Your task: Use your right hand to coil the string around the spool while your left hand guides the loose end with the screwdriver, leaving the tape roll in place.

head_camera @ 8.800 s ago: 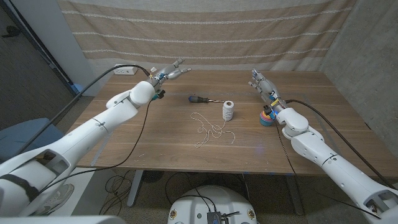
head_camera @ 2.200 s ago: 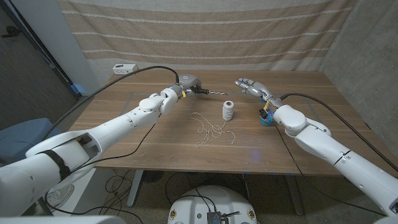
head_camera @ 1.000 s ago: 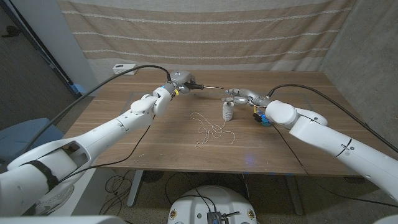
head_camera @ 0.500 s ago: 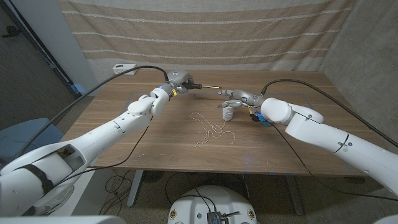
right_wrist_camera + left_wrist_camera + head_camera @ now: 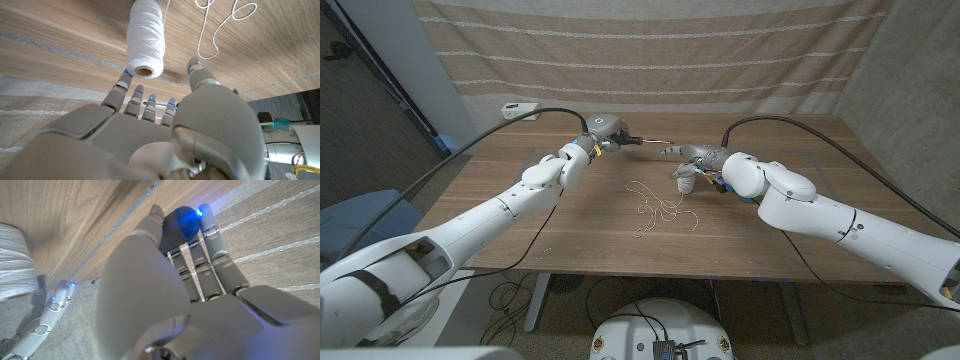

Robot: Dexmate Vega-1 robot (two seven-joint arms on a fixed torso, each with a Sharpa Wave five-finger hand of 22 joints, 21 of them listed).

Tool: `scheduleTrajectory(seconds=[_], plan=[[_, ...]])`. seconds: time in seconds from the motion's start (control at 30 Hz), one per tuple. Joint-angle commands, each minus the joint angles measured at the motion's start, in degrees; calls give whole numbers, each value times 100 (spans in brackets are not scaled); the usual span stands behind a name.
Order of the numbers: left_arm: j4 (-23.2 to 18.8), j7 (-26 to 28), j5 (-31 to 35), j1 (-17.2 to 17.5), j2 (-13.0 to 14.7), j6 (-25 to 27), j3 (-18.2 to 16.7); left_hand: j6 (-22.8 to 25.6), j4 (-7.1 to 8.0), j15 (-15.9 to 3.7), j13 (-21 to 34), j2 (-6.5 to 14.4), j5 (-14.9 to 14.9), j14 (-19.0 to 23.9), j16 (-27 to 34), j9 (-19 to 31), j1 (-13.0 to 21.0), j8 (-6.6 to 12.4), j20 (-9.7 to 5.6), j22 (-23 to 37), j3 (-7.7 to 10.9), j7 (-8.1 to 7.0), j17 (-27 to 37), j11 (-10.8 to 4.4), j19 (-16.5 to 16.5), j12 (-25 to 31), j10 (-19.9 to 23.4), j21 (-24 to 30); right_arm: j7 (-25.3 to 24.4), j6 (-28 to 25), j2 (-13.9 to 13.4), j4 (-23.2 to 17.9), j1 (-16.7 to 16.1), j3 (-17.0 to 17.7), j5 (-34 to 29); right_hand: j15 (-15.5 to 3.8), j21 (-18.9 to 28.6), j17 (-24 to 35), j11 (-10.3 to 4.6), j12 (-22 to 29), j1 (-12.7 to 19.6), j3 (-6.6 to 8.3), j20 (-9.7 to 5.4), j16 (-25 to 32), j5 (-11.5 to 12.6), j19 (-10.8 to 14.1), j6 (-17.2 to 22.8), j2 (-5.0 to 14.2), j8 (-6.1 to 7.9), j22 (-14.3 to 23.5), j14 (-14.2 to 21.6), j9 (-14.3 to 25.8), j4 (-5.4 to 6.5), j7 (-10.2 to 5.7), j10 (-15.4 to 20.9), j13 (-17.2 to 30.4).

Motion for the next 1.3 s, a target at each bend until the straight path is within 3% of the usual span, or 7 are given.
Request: scheduleTrajectory(seconds=[0.03,0.3,0.73,0.83,0.97,1.1,1.3], plan=[[-67,8,-24,89,57,-13,-80,810,43,-1108,24,872,44,723,4,16,785,1,-624,11,44,476,30,7,-12,-23,38,58,690,-391,379,199,284,-562,-1705,-76,83,42,-14,54,287,123,-42,85,39,234,227,-11,87,25,228,18,6,-16,164,18],[-48,49,-19,89,49,-61,-94,821,42,-1115,40,871,44,723,-5,19,786,-11,-624,9,44,463,46,9,-21,-41,36,82,1598,-656,666,520,427,-710,-2430,-159,97,95,-43,26,524,70,27,97,41,411,921,-112,237,41,306,27,107,-15,233,23],[-49,75,44,75,9,-57,-77,831,44,-1116,61,868,43,751,-16,24,783,-37,-621,7,44,453,64,-5,-41,-71,59,126,3293,-1215,984,800,754,-880,-2963,-64,215,195,38,-17,72,-203,160,254,77,860,529,-270,-53,64,637,4,294,-22,28,39],[-60,48,53,70,-1,-43,-69,830,45,-1118,70,868,43,747,-22,25,781,-44,-621,6,44,463,70,-7,-40,-80,53,139,3109,-1124,975,775,631,-756,-2914,-321,398,273,36,175,241,-155,-68,566,122,1354,869,-91,58,90,1400,21,209,-12,603,41],[-89,4,77,73,-3,-7,-57,842,48,-1127,82,870,43,739,-33,27,778,-49,-622,5,45,445,75,-9,-45,-90,54,154,2384,-764,899,664,279,-420,-2604,-920,894,812,87,602,806,-114,-714,1428,42,2193,2187,352,344,198,2736,8,140,61,1978,104],[-130,-16,92,94,6,27,-58,839,48,-1130,90,869,43,741,-43,29,777,-59,-622,4,46,443,76,-33,-55,-102,55,166,1704,-430,832,576,-15,-173,-2415,-1259,1537,1565,216,1361,1777,187,-1169,2157,-63,2566,3783,546,597,381,3988,23,104,887,3354,387],[-224,-24,98,155,39,83,-89,843,47,-1135,99,868,42,750,-48,32,775,-70,-625,2,47,436,87,-19,-56,-116,68,188,857,4,768,567,-377,197,-2075,-1291,2271,1938,462,1898,2322,396,-1471,2302,-82,2877,4437,537,583,598,4867,70,169,1193,4121,637]])
